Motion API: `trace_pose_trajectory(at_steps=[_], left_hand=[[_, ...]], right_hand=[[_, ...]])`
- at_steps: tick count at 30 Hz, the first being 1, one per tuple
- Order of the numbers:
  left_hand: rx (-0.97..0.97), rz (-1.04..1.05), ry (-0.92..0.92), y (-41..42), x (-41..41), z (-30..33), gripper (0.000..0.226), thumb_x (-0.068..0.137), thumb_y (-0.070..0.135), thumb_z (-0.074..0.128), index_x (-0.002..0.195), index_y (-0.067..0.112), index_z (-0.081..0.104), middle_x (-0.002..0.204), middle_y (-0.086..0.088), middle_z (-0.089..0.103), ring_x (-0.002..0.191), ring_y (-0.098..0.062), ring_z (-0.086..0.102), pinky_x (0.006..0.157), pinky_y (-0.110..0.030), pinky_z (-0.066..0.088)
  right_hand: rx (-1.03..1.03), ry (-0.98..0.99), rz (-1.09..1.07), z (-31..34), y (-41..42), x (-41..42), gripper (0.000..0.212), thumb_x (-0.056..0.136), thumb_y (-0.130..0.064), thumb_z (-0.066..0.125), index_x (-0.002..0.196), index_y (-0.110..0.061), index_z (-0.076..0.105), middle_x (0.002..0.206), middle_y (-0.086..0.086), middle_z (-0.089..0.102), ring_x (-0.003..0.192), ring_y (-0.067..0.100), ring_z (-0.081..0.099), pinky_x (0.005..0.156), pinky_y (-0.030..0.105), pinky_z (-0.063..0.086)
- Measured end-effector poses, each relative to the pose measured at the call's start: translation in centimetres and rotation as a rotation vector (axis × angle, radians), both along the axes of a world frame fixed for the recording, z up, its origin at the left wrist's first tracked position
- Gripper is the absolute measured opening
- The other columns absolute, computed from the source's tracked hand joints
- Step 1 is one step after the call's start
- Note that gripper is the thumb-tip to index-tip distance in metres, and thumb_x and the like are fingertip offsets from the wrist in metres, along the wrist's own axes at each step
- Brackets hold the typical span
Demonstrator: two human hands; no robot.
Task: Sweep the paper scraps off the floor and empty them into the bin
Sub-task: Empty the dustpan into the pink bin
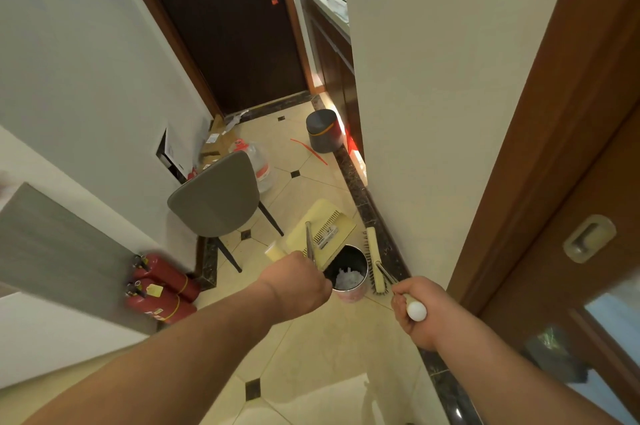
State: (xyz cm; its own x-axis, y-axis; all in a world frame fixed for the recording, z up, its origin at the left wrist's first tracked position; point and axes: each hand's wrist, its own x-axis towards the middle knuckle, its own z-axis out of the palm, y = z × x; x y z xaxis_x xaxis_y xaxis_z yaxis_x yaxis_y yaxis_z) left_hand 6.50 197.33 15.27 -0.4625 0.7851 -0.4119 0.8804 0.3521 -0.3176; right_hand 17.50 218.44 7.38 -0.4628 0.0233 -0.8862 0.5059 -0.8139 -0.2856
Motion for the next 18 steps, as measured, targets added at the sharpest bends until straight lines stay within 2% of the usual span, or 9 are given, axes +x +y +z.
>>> trace_pose_trajectory(at_steps=[1, 4, 5, 9, 14, 18], left_hand=[[0.006, -0.013, 0.01, -0.2, 0.1, -0.4, 0.054, 0.089, 0.054, 0.026, 0.092, 0.012, 0.059, 0.079, -0.004, 0.054, 0.077, -0.029, 0.054, 0.077, -0.049, 0.051], [-0.085, -0.008, 0.017, -0.4, 0.8, 1.6, 0.027, 0.096, 0.031, 0.061, 0.108, 0.008, 0.054, 0.073, -0.011, 0.053, 0.061, -0.03, 0.054, 0.059, -0.04, 0.047], [-0.116, -0.038, 0.028, -0.6, 0.8, 2.1, 0.03, 0.094, 0.025, 0.066, 0.113, 0.007, 0.052, 0.072, -0.013, 0.052, 0.059, -0.03, 0.053, 0.058, -0.039, 0.047], [-0.092, 0.009, 0.105, -1.8, 0.4, 2.7, 0.04, 0.095, 0.023, 0.065, 0.127, 0.01, 0.046, 0.079, -0.013, 0.053, 0.061, -0.029, 0.052, 0.062, -0.042, 0.054], [-0.078, 0.181, 0.141, -3.4, 0.6, 3.2, 0.039, 0.094, 0.019, 0.065, 0.128, 0.014, 0.047, 0.092, -0.01, 0.062, 0.069, -0.026, 0.059, 0.059, -0.039, 0.05], [-0.128, 0.278, 0.124, -4.7, 0.8, 2.7, 0.036, 0.093, 0.016, 0.065, 0.126, 0.014, 0.05, 0.087, -0.01, 0.061, 0.07, -0.028, 0.062, 0.065, -0.043, 0.057]], right_hand=[[-0.001, -0.001, 0.008, 0.0, 0.0, 0.1, 0.02, 0.088, -0.002, 0.061, 0.108, -0.006, 0.058, 0.064, 0.007, 0.055, 0.036, 0.009, 0.053, 0.035, 0.019, 0.049], [-0.025, -0.003, 0.01, 0.0, 0.1, 0.2, 0.023, 0.087, -0.001, 0.061, 0.109, -0.005, 0.059, 0.063, 0.008, 0.055, 0.04, 0.01, 0.054, 0.038, 0.02, 0.05], [-0.031, -0.008, 0.004, -0.2, 0.0, 0.2, 0.025, 0.086, -0.001, 0.062, 0.11, -0.005, 0.059, 0.063, 0.008, 0.055, 0.041, 0.01, 0.054, 0.038, 0.02, 0.051], [-0.089, -0.003, -0.022, -0.9, -0.4, -0.5, 0.026, 0.08, 0.002, 0.058, 0.102, -0.011, 0.056, 0.065, 0.004, 0.05, 0.039, 0.011, 0.051, 0.037, 0.019, 0.047], [-0.146, 0.032, -0.048, -1.6, -1.1, -1.8, 0.018, 0.079, 0.004, 0.05, 0.073, -0.012, 0.045, 0.054, 0.002, 0.04, 0.033, 0.011, 0.043, 0.034, 0.014, 0.038], [-0.153, 0.045, 0.015, -1.5, -2.0, -2.2, 0.023, 0.082, 0.006, 0.044, 0.067, -0.011, 0.043, 0.044, 0.002, 0.04, 0.03, 0.011, 0.04, 0.032, 0.012, 0.035]])
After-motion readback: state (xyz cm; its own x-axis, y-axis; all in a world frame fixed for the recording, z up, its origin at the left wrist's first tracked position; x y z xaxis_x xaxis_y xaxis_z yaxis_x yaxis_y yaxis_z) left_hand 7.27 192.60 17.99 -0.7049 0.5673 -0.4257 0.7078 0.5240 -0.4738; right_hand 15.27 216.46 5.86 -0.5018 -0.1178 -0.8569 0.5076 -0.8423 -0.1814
